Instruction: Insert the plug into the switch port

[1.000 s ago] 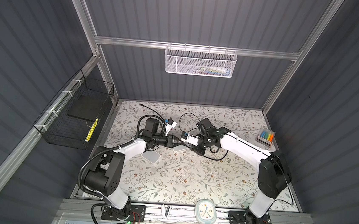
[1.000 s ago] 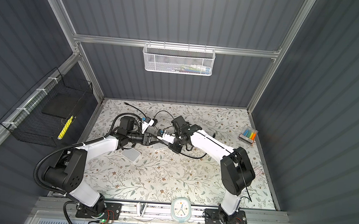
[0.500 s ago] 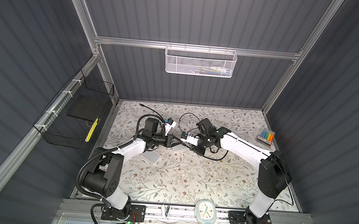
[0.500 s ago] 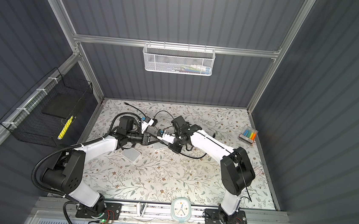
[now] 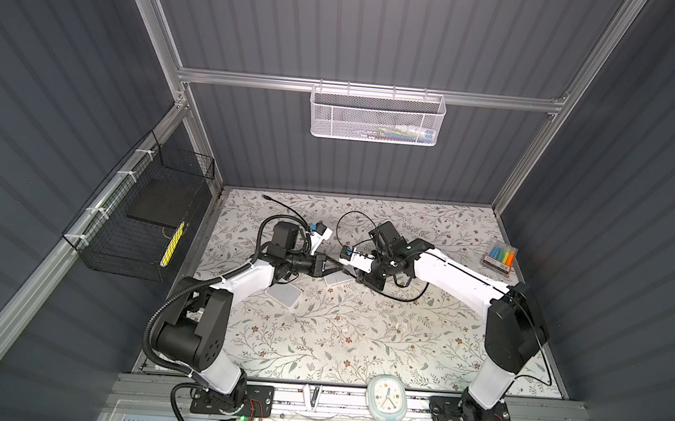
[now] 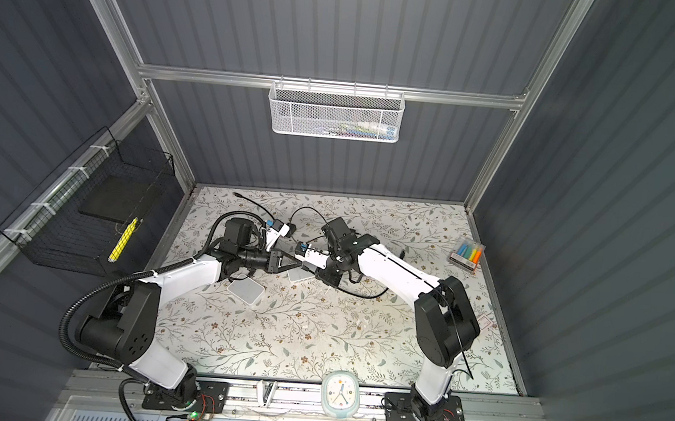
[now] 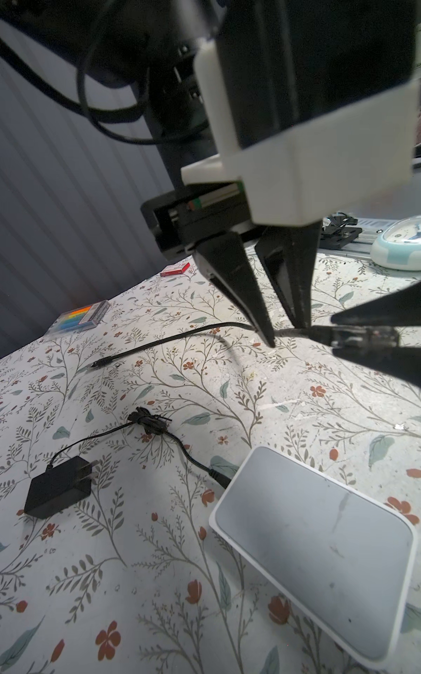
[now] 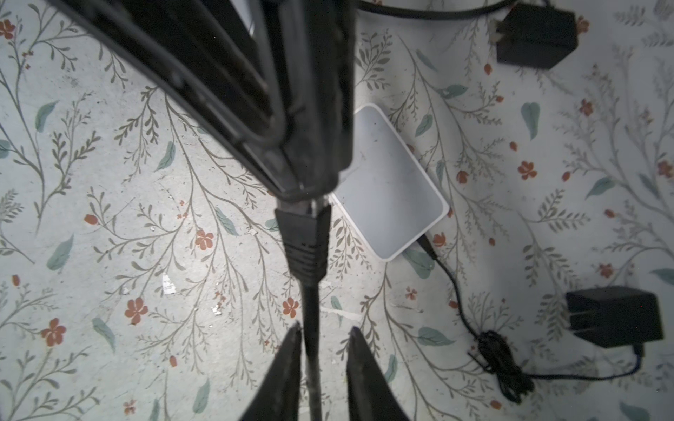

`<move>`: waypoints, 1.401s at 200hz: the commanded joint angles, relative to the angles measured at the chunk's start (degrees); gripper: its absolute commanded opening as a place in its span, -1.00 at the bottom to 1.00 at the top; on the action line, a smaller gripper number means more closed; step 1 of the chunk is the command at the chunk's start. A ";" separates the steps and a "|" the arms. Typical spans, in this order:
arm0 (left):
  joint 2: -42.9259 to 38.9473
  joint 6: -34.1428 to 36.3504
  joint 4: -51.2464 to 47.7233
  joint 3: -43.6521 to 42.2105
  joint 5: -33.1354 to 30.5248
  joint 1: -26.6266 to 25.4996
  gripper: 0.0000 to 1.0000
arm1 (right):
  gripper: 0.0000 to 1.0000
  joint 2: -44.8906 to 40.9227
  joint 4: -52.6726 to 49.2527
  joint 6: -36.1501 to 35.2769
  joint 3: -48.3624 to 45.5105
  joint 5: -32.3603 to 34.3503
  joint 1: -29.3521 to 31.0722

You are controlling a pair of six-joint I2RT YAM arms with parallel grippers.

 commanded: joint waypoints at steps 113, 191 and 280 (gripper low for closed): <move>0.10 1.42 -2.61 2.05 3.27 0.06 -1.00 | -0.38 2.06 5.92 -1.33 4.53 -2.36 3.45; -0.34 1.60 -2.99 1.88 2.71 0.15 -1.00 | -0.60 1.85 4.99 -1.05 4.52 -1.45 3.61; -3.14 0.72 -1.98 1.08 -2.49 1.02 -0.12 | -0.98 0.32 5.80 -0.90 2.66 -1.17 3.65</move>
